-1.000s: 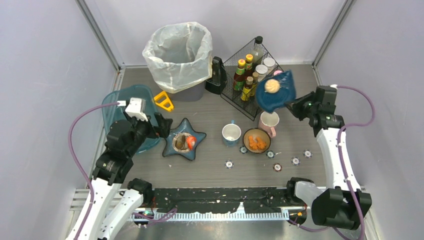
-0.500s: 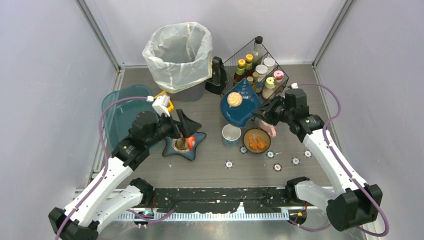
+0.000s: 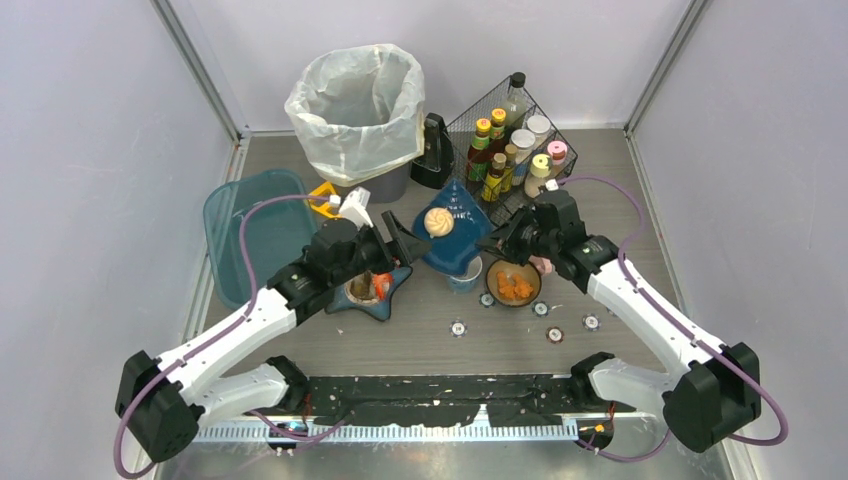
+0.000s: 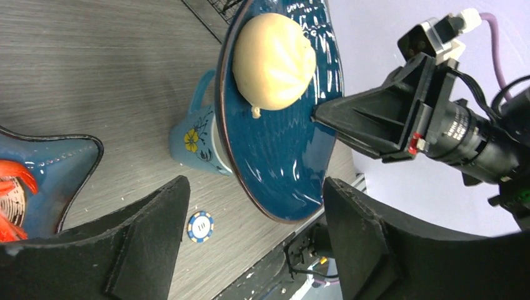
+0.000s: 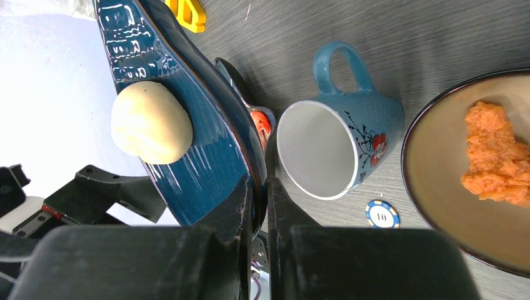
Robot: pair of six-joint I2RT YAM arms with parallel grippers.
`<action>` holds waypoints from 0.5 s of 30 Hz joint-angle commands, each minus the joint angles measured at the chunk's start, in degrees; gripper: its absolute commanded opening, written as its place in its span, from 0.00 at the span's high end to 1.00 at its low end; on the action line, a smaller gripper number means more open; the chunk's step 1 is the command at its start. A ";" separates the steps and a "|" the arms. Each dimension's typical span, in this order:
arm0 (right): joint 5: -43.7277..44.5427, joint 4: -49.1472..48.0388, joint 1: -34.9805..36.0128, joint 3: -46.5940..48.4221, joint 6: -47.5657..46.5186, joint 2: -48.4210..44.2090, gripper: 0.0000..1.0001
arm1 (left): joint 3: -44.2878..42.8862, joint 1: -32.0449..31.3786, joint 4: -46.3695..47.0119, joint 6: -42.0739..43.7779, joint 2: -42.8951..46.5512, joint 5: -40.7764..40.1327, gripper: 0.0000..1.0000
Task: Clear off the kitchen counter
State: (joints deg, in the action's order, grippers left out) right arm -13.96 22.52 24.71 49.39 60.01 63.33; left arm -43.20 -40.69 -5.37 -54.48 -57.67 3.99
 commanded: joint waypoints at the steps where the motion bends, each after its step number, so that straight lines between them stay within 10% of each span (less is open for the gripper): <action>1: -0.72 -11.02 1.04 0.94 3.12 -0.92 0.95 | 1.30 -0.77 7.37 -5.06 -2.26 -3.29 0.26; 15: -1.65 -13.74 2.49 -1.63 3.89 -1.36 0.95 | 2.70 -1.80 11.00 -10.41 -9.10 -5.39 0.67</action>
State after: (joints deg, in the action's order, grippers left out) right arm -13.65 19.20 26.55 46.78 61.69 63.79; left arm -41.28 -42.02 0.60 -61.93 -65.98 0.93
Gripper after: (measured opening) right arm 0.125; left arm 0.404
